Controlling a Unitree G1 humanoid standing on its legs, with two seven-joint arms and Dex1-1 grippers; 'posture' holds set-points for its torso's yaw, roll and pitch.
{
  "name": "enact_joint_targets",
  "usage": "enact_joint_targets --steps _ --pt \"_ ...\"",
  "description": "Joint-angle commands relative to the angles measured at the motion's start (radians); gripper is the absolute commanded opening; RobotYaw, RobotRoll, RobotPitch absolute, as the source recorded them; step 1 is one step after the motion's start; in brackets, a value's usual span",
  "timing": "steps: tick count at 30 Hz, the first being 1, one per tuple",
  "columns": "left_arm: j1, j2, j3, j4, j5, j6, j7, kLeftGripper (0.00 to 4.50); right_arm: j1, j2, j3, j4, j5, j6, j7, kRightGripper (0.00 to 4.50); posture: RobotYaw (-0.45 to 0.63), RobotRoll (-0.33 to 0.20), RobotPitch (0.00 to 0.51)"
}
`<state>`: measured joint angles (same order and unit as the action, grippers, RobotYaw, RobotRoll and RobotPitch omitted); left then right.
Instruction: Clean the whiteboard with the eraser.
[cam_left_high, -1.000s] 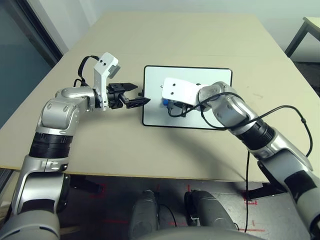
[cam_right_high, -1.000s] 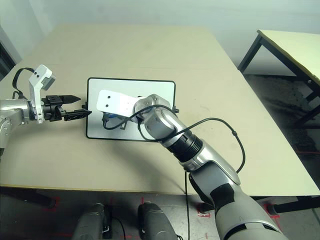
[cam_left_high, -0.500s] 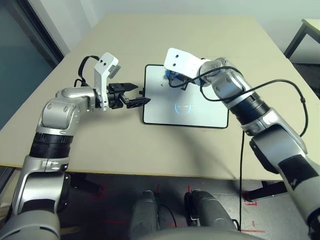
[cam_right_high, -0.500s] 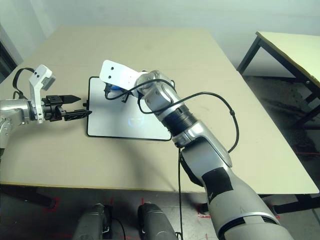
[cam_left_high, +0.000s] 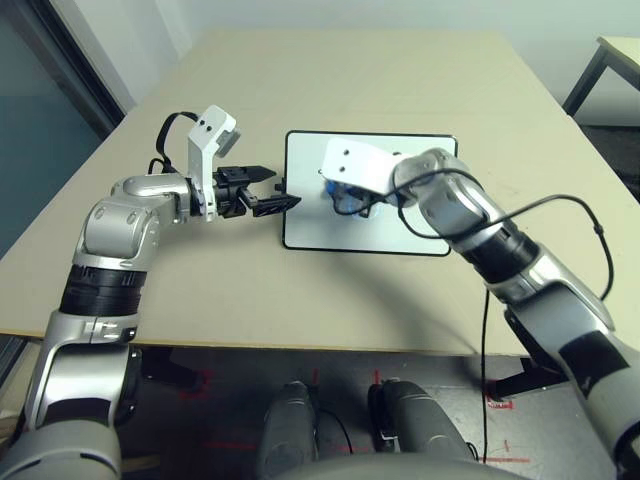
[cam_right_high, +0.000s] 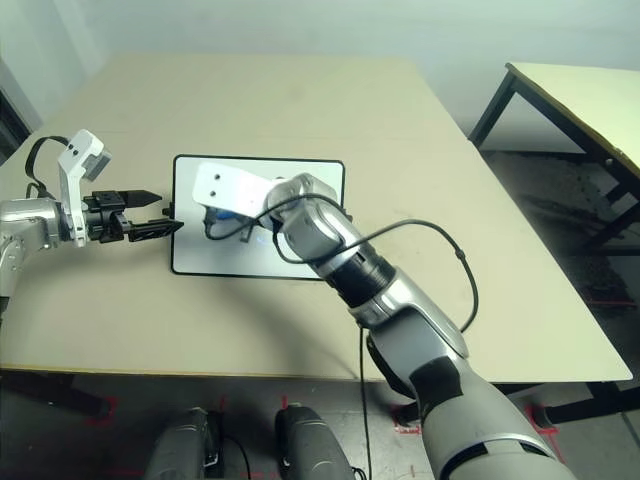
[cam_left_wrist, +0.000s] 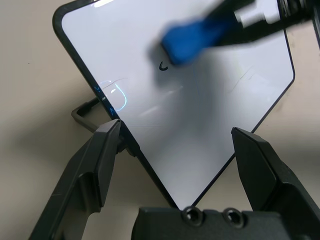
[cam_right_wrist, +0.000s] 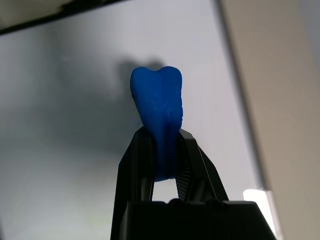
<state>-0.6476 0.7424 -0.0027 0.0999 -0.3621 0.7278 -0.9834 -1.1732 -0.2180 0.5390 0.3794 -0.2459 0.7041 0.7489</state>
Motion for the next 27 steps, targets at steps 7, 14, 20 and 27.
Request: enact_joint_targets --steps 7,14,20,27 --pt "0.019 0.006 0.006 -0.015 -0.006 0.011 0.003 4.50 0.044 0.005 0.026 0.008 -0.021 -0.035 0.037 0.57 -0.07 0.000 0.099" --pt "0.028 0.008 0.011 -0.021 -0.008 0.016 0.006 4.50 0.162 -0.072 0.090 -0.203 -0.046 0.062 0.120 0.57 -0.08 0.000 0.103" --pt "0.020 0.002 0.005 -0.015 -0.008 0.013 0.005 4.50 0.047 -0.027 0.008 -0.023 -0.039 -0.001 0.043 0.57 -0.09 0.000 0.104" --pt "0.019 0.001 0.004 -0.016 -0.009 0.014 0.004 4.50 0.010 0.004 -0.018 0.036 -0.032 -0.031 0.023 0.57 -0.09 0.000 0.104"
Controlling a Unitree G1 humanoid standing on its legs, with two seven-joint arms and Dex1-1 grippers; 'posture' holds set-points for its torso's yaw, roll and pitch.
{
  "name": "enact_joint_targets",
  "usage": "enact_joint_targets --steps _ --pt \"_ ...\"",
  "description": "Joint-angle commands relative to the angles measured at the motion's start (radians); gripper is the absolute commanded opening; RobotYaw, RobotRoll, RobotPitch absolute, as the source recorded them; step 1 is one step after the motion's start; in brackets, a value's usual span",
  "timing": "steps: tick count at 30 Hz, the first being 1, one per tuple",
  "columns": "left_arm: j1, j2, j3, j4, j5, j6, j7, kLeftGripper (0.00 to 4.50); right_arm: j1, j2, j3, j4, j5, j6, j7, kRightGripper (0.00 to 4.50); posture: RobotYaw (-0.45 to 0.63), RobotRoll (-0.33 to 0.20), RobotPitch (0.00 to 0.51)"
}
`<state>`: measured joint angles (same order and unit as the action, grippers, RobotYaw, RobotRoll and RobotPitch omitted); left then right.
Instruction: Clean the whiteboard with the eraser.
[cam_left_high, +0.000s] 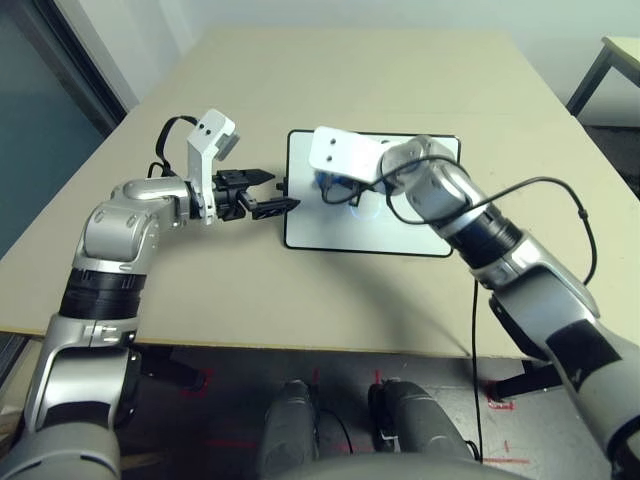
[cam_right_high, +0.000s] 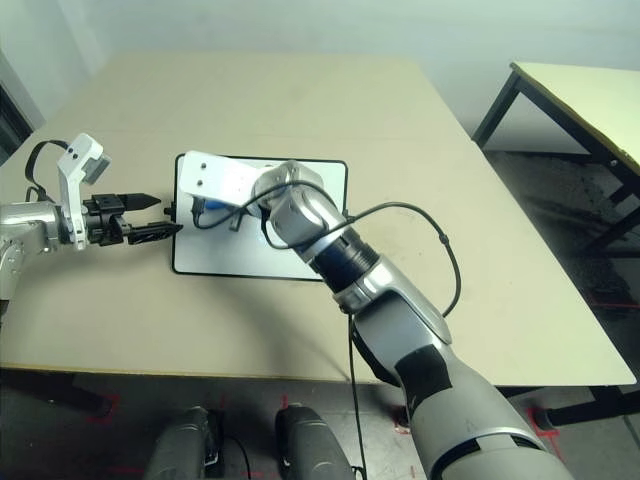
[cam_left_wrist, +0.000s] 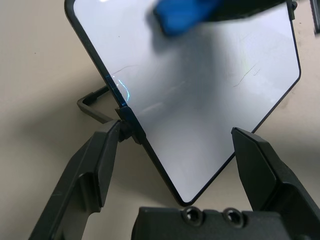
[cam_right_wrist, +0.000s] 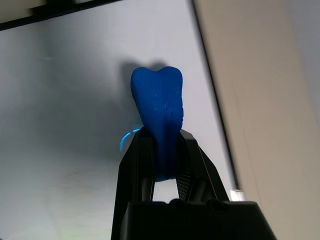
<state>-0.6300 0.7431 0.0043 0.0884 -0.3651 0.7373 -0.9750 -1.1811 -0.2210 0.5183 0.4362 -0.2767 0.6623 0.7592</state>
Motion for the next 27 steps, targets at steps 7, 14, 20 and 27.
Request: enact_joint_targets --steps 7,14,20,27 --pt "0.000 0.002 -0.001 -0.005 -0.006 0.007 -0.003 4.50 0.196 -0.067 0.097 -0.337 -0.012 0.156 0.121 0.57 -0.08 0.000 0.104" --pt "-0.010 -0.001 -0.005 0.005 -0.003 0.003 -0.004 4.50 0.205 -0.098 0.028 -0.337 -0.001 0.198 0.076 0.57 -0.10 0.000 0.097" --pt "-0.028 -0.019 -0.013 0.024 0.004 -0.013 -0.004 4.50 0.131 -0.154 -0.097 -0.185 0.008 0.170 0.001 0.57 -0.12 0.000 0.094" --pt "-0.044 -0.028 -0.024 0.041 0.009 -0.022 -0.012 4.50 0.194 -0.234 -0.126 -0.230 0.009 0.198 0.005 0.57 -0.13 0.000 0.094"
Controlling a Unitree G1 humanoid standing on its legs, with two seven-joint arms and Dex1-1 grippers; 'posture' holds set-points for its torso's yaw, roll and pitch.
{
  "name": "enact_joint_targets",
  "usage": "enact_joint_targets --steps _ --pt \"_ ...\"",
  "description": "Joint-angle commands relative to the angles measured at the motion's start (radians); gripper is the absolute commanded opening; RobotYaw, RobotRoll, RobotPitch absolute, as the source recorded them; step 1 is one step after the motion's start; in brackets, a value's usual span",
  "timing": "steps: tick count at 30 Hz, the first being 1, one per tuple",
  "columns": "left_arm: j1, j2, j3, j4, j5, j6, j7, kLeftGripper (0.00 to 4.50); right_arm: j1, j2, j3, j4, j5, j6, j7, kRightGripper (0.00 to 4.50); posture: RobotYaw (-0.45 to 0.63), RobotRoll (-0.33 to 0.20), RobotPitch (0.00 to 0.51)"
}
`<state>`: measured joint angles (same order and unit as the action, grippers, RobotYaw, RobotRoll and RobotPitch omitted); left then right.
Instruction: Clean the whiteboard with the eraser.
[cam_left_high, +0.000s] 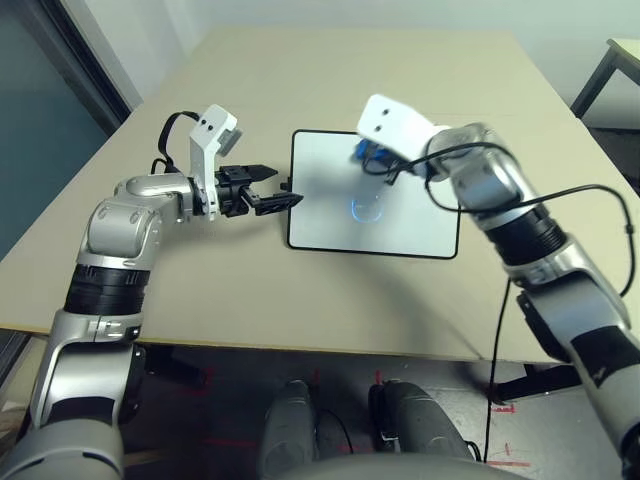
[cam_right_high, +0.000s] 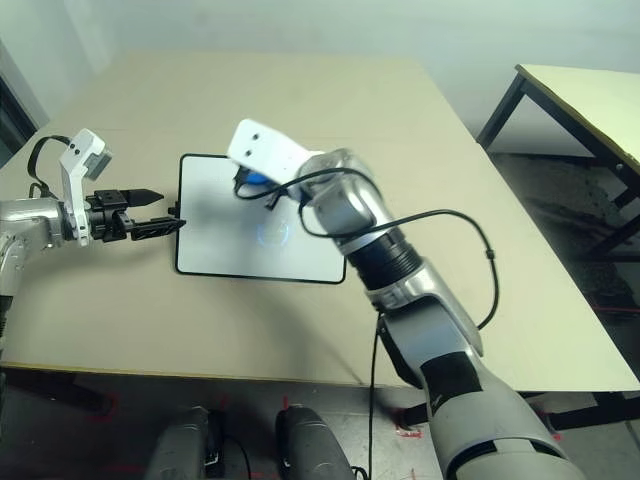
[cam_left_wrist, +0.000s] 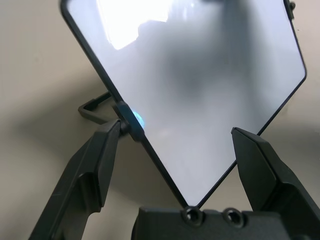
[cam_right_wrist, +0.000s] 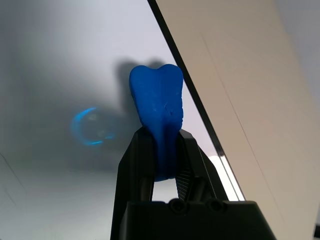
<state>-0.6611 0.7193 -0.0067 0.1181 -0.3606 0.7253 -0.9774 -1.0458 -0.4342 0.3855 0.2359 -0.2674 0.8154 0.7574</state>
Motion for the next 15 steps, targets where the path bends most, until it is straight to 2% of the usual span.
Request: enact_joint_targets --steps 1,9,15 --pt "-0.015 -0.005 -0.015 0.014 0.005 -0.011 -0.011 4.50 0.088 -0.028 0.015 -0.074 0.002 0.069 0.015 0.57 -0.13 0.000 0.096" --pt "-0.028 -0.008 -0.024 0.024 0.008 -0.014 -0.020 4.50 0.277 -0.023 0.105 -0.404 0.034 0.265 0.045 0.57 -0.14 0.000 0.097" --pt "-0.037 -0.009 -0.024 0.031 0.011 -0.017 -0.021 4.50 0.322 -0.029 0.161 -0.457 0.057 0.307 0.035 0.57 -0.13 0.000 0.094"
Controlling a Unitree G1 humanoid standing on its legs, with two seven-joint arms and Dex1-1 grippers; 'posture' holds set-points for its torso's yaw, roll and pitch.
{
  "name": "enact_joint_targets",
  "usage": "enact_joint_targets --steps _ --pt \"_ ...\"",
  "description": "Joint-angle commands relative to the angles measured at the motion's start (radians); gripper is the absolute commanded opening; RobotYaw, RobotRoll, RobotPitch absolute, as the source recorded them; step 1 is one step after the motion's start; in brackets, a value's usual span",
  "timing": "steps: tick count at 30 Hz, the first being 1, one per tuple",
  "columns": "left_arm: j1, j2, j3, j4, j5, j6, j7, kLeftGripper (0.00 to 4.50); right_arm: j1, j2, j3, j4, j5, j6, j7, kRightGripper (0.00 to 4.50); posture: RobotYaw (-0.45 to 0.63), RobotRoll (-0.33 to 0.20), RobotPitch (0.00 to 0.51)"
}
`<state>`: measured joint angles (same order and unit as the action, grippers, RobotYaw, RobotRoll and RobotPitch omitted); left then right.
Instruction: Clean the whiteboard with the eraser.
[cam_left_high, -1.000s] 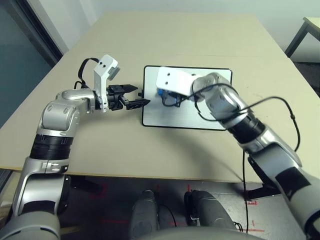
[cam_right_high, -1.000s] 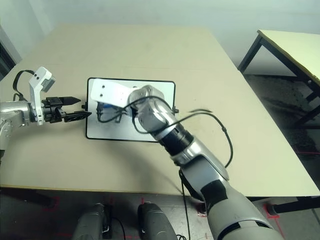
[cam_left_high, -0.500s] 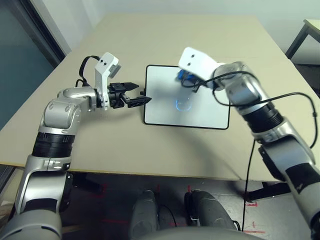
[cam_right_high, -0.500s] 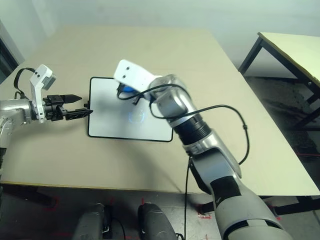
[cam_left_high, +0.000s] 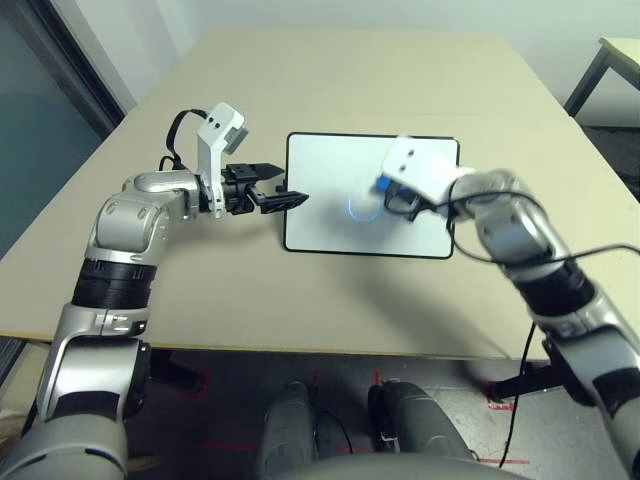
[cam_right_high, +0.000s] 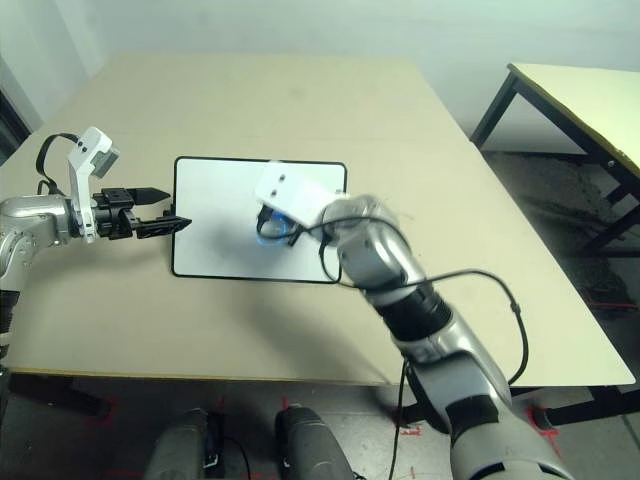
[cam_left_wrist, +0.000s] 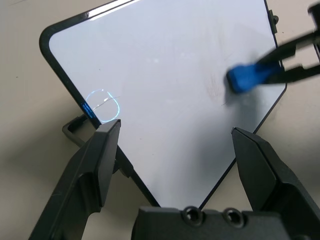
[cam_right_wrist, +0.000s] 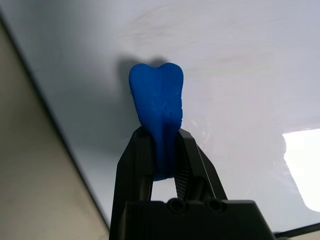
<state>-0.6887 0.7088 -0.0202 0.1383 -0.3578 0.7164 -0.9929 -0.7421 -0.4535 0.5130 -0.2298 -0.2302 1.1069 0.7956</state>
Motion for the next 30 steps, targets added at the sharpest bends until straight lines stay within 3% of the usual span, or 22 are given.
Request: enact_joint_targets --steps 1,4,10,15,19,24,30 --pt "-0.010 0.002 -0.009 0.010 0.008 -0.009 -0.005 4.50 0.017 -0.011 0.035 0.021 0.022 0.010 -0.006 0.57 -0.13 0.000 0.093" --pt "-0.011 0.000 -0.003 0.010 0.008 -0.015 0.000 4.50 -0.003 -0.008 0.025 0.050 0.028 -0.002 -0.015 0.57 -0.13 0.000 0.093" --pt "-0.045 -0.063 0.072 0.052 0.005 -0.137 0.085 4.50 -0.147 0.066 -0.135 0.124 0.089 -0.031 -0.067 0.56 -0.12 0.000 0.094" --pt "-0.111 -0.165 0.196 0.107 -0.011 -0.326 0.228 4.50 -0.355 0.153 -0.371 0.144 0.174 -0.022 -0.157 0.56 -0.12 0.000 0.096" --pt "-0.125 -0.236 0.310 0.166 0.007 -0.519 0.407 4.50 -0.462 0.075 -0.547 0.340 0.147 -0.131 -0.324 0.56 -0.12 0.000 0.091" --pt "-0.078 -0.249 0.380 0.274 0.047 -0.673 0.556 4.50 -0.318 -0.029 -0.629 0.467 0.144 -0.149 -0.429 0.56 -0.11 0.000 0.078" --pt "-0.008 -0.236 0.413 0.410 0.056 -0.762 0.604 4.50 -0.070 -0.018 -0.680 0.400 0.171 -0.076 -0.492 0.56 -0.11 0.000 0.081"
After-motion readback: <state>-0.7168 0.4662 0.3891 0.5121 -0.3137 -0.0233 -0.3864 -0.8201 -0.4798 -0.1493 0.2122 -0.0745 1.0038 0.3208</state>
